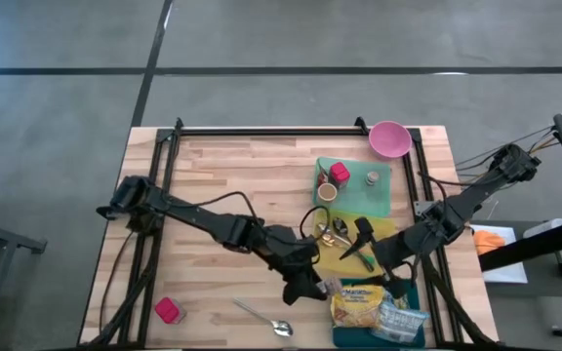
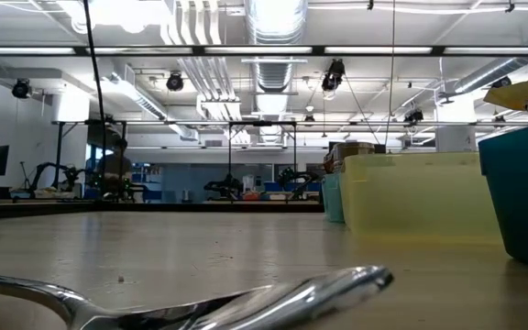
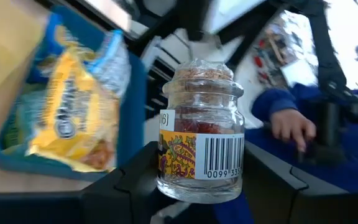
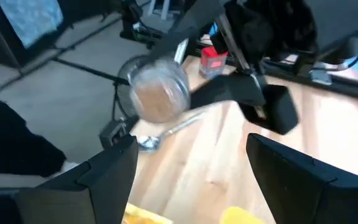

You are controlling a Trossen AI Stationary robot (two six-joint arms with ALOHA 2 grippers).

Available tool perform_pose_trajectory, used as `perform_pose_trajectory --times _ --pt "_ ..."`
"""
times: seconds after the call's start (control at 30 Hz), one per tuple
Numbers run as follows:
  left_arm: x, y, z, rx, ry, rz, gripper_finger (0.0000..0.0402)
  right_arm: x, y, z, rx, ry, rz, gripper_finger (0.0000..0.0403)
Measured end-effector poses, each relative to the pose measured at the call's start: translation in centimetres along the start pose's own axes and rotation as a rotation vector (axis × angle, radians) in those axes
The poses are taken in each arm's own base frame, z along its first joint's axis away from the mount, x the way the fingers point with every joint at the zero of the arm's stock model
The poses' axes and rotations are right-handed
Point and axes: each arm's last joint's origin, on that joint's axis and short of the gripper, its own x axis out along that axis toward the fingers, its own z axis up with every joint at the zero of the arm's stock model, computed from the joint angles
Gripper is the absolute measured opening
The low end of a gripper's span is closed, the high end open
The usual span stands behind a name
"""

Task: Pick & Place Food Item
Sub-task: Put the brown seasoning bottle into the green bin

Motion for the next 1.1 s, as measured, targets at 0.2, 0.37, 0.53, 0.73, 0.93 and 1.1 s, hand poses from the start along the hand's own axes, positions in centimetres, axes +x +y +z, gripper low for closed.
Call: perform_pose_trajectory --times 0.2,0.37,0.53,0.73,0.93,1.1 --pt "-0.6 1.0 1.4 0.009 0.030 -0.056 0.0193 0.6 0.3 1.6 -0.098 0.027 -0.003 0.0295" --pt "-1.2 1.9 2.3 0.003 0.059 -0.087 0.0193 1.3 0.7 3.0 -0.123 0.053 -0.013 0.0295" --pt "-1.5 2.2 2.9 0.025 0.062 -0.126 0.0193 2.3 1.0 3.6 -0.168 0.133 -0.064 0.0295" --pt "-1.6 2.2 3.1 0.043 0.074 -0.156 0.0193 3.6 1.4 4.0 -0.179 0.163 -0.066 0.0295" --pt "-1.6 2.3 3.0 0.052 0.085 -0.166 0.0193 4.0 2.2 4.9 -0.225 0.162 -0.091 0.0295" --pt "-1.6 2.2 3.0 0.056 0.091 -0.171 0.0193 4.2 2.3 5.0 -0.232 0.174 -0.089 0.0295"
